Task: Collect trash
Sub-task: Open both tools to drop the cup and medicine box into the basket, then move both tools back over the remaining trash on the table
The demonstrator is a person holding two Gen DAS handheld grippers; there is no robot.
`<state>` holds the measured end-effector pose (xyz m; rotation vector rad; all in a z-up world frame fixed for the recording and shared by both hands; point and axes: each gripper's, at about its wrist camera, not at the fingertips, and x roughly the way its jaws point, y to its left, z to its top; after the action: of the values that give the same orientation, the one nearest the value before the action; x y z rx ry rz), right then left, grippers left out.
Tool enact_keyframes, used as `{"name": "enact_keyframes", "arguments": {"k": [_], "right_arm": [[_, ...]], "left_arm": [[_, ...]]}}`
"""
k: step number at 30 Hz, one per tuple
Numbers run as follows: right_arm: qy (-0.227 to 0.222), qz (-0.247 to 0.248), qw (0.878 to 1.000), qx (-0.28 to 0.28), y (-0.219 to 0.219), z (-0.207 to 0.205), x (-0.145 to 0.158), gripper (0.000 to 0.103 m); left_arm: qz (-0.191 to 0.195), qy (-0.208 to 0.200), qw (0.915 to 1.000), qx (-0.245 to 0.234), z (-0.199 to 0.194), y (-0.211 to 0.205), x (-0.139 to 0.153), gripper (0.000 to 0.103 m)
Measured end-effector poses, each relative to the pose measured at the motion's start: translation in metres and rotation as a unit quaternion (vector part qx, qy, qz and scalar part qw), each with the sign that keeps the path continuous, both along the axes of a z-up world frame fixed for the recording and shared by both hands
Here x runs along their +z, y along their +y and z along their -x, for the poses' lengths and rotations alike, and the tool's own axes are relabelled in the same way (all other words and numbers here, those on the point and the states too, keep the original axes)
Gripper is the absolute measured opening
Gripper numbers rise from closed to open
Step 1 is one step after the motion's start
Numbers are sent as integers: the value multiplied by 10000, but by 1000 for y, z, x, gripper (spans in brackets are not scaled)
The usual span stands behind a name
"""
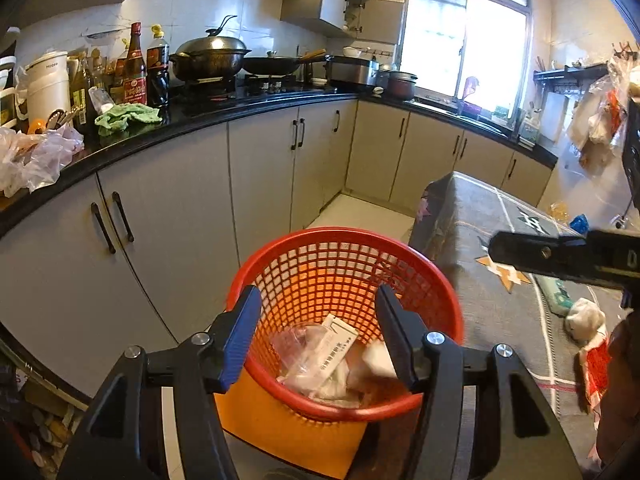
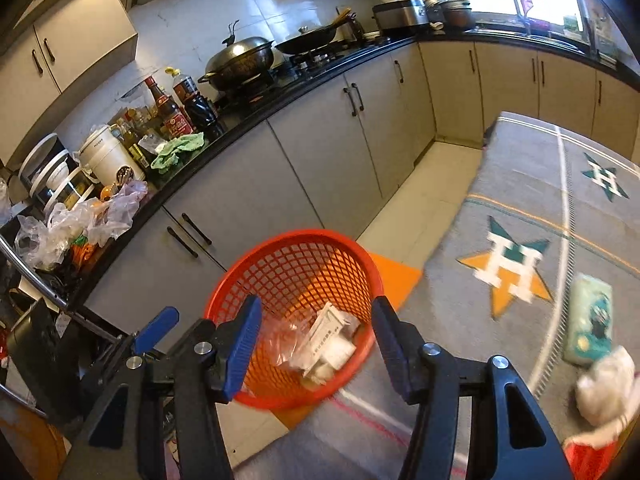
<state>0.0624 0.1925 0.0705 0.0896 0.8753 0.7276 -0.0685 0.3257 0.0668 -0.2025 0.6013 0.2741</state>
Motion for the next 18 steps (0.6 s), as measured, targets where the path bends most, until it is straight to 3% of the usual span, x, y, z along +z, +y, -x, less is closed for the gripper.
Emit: {"name": "enact_keyframes", "arguments": {"k": [9,18], "right_arm": [[-42,-141,9992,-370,-72,42,2,61],[-261,-253,9939,-1041,-175,87,7,61]], "left_arm": [[-37,-19,9990,-434,10,-48,9,59],[-58,201,9933,-1137,9,-117,3,59]]}}
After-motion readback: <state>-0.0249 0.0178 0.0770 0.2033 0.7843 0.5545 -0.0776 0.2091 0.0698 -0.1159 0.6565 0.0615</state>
